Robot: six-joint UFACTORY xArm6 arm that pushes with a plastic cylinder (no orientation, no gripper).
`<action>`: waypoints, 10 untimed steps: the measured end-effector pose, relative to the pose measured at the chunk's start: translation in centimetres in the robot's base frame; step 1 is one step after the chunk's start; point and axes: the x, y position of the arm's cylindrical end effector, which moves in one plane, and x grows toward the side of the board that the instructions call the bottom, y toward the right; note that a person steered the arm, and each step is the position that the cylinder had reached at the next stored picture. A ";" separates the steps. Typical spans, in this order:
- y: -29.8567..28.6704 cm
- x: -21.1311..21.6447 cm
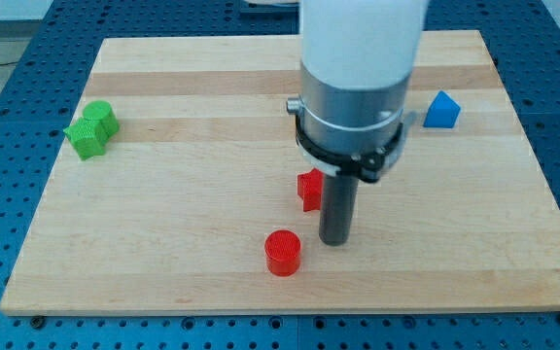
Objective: Slide the red circle to the left of the red star
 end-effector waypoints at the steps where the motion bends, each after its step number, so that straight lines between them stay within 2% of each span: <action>1: -0.5 2.4; 3: -6.4 4.9; 4: -7.6 4.7; 6: -7.6 3.0; 8: -4.5 3.1; 10: -5.7 1.5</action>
